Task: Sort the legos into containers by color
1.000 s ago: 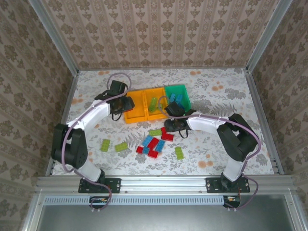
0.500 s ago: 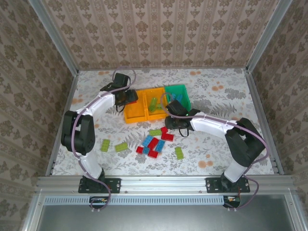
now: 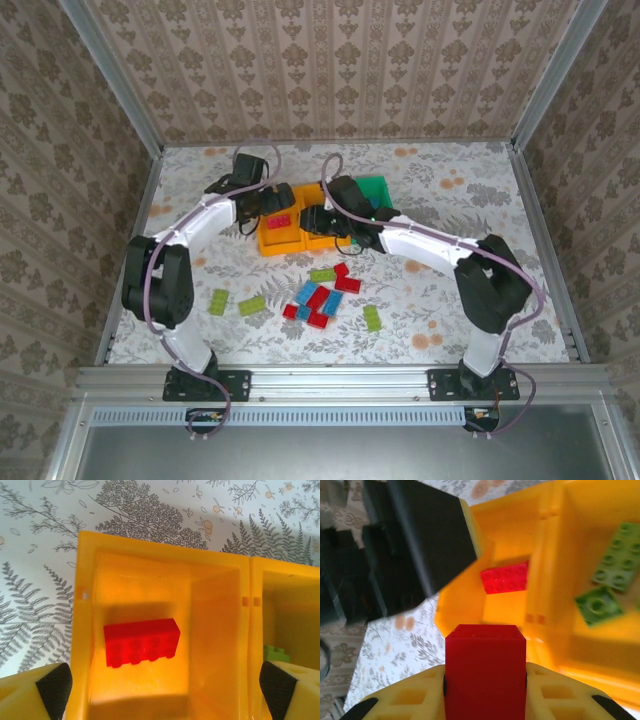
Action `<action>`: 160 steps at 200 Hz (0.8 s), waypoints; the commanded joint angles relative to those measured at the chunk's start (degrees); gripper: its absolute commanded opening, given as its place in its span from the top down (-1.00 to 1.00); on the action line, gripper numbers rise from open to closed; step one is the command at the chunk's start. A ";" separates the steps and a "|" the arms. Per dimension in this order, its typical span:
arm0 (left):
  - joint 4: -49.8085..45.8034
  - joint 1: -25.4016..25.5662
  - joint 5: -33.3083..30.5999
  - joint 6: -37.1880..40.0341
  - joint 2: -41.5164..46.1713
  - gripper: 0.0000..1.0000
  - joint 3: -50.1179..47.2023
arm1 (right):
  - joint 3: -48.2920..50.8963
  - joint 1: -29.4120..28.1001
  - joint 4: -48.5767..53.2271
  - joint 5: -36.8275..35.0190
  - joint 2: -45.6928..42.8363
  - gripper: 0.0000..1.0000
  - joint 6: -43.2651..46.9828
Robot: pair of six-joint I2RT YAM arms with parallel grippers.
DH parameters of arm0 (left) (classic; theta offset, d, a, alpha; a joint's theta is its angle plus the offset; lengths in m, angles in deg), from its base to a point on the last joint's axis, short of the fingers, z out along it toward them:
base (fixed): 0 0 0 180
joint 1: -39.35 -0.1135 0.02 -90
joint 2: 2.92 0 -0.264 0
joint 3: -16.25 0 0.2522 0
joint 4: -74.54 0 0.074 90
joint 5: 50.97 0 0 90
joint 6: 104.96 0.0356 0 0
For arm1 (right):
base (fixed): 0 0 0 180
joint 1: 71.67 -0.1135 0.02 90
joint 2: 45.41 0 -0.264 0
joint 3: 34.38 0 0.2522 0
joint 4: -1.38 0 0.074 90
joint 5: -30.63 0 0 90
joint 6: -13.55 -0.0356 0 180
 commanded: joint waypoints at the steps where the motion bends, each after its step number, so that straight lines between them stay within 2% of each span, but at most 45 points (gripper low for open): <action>1: -0.83 -1.36 -1.07 -0.47 6.78 -1.00 -2.42 | -5.69 -0.86 -2.29 3.86 4.77 0.34 -3.04; 46: -4.04 -8.44 -4.49 -2.19 20.40 -1.00 -15.35 | -12.39 -1.05 1.21 3.84 12.01 0.34 -6.16; 71: -9.08 -11.69 -6.47 -0.90 27.58 -1.00 -21.50 | -14.96 -1.12 3.11 4.21 14.82 0.29 -6.98; 118: -16.37 -11.77 -7.66 -3.89 38.39 -1.00 -31.79 | -19.06 -1.31 6.87 3.62 17.94 0.08 -6.81; 139: -20.03 -11.19 -8.08 -5.57 42.78 -1.00 -35.15 | -19.50 -1.26 7.51 3.55 17.76 -0.17 -6.64; 160: -24.14 -9.47 -8.96 -6.62 46.54 -1.00 -38.05 | -18.95 -1.31 7.55 3.77 16.53 -0.30 -6.47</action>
